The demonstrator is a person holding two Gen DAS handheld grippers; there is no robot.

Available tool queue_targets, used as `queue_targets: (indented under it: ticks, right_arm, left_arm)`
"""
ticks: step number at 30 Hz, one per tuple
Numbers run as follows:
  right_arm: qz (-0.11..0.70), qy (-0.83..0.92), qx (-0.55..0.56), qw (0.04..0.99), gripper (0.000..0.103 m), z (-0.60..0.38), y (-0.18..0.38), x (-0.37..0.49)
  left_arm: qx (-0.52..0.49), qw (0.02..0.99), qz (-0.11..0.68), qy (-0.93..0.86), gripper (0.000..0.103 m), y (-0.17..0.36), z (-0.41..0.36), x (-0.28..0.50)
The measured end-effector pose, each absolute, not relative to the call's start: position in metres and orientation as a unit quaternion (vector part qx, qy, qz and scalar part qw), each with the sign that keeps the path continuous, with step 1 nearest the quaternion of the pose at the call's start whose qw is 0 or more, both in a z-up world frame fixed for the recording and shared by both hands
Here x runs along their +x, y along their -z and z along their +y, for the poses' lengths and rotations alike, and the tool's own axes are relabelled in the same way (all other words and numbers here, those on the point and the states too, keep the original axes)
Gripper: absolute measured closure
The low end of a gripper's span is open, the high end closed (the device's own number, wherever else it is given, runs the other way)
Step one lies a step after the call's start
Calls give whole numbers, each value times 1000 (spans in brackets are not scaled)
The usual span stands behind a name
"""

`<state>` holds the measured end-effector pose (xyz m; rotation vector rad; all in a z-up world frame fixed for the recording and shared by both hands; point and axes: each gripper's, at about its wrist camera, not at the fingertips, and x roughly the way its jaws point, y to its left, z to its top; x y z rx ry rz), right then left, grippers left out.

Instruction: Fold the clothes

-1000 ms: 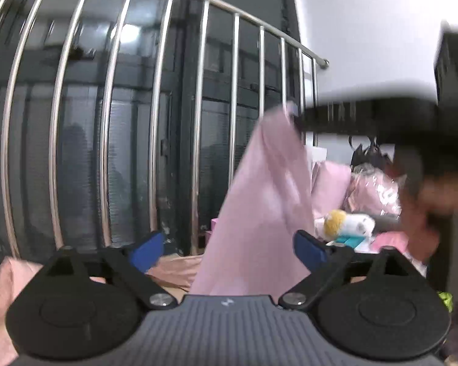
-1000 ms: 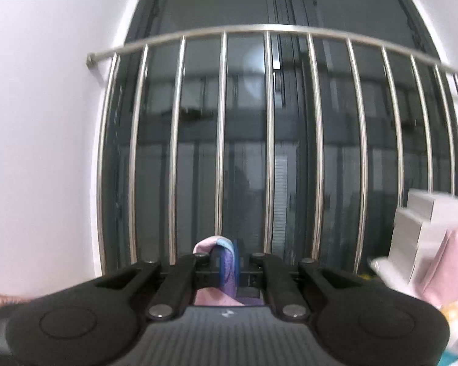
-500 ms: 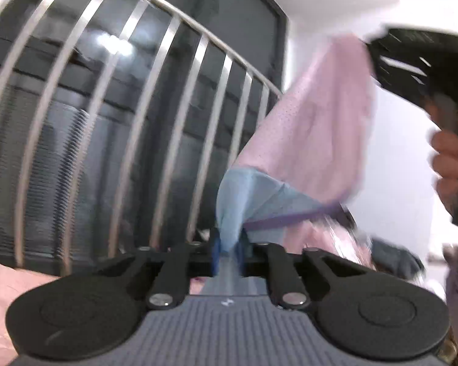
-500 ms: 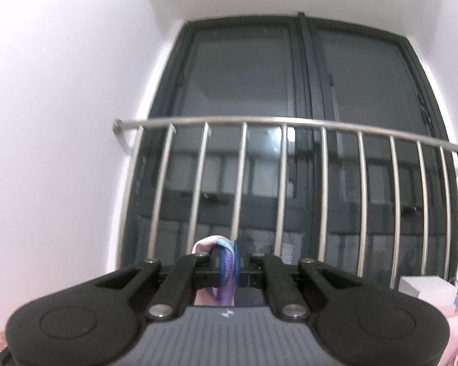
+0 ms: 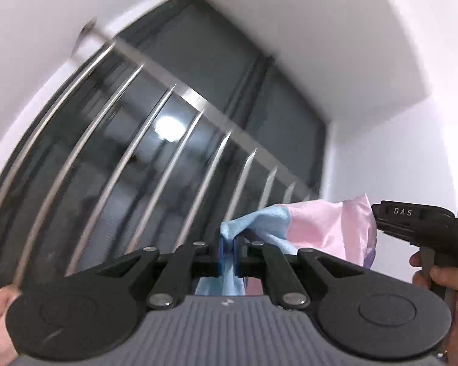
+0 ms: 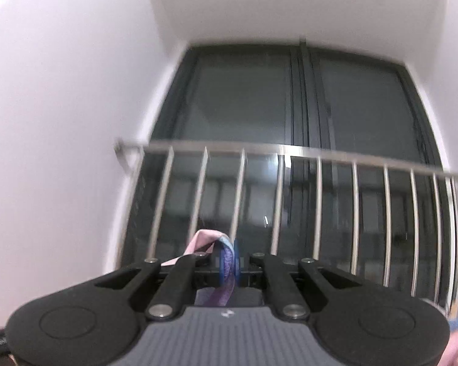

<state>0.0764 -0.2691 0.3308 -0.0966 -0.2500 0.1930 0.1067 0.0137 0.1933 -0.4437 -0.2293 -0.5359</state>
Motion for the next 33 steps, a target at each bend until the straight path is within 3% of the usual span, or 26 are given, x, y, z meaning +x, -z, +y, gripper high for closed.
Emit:
queue_targets:
  ticks: [2,3,4,5,6,8,11,14,18,24,27,29,30,31,32,33]
  right_arm:
    - [-69,-70,-53,994,92,-267,-313,121]
    - [-26,-56,-63,996,76,-266,-300,149]
    - [17,-41,-73,996,49,-265,-287,177]
    - [68,-28,-82,994,38,-264,-269,205]
    - [124,-21,-89,988,32,-265,-249,228]
    - [204,-30,-93,974,33,-266,-213,251]
    - [278,-73,-79,955,30,-263,-161,256]
    - [326,-117,-49,937,23,-253,-120,250]
    - [382,-138,-32,913,23,-238,-73,239]
    - [402,-175,2,899,23,-231,-39,210]
    - [399,-177,12,900,26,-228,-25,207]
    - [395,-173,12,902,43,-227,-19,212]
    - [389,-167,3,906,62,-225,-17,213]
    - [380,-156,-10,912,89,-224,-17,215]
    - [371,-147,-19,917,100,-223,-17,216]
    - [359,-134,-26,923,101,-225,-19,219]
  left_arm:
    - [-226,941,-54,244,89,-198,13,134]
    - [-237,944,-19,230,83,-193,15,151]
    - [-252,945,11,209,55,-190,20,168]
    - [-269,946,50,174,27,-179,25,187]
    - [-271,948,91,142,24,-169,29,203]
    - [-247,954,160,59,33,-152,35,227]
    - [-229,955,187,0,32,-143,48,236]
    - [-233,953,189,28,20,-141,52,237]
    - [-164,958,226,57,16,-139,23,254]
    - [-66,965,254,4,9,-121,-9,265]
    - [-88,962,258,6,9,-116,0,266]
    - [-92,962,257,2,9,-115,4,266]
    - [-92,962,258,-4,9,-116,6,265]
    - [-91,961,261,-10,8,-115,6,266]
    - [-90,960,264,-15,8,-115,6,267]
    - [-89,960,266,-14,8,-114,6,269]
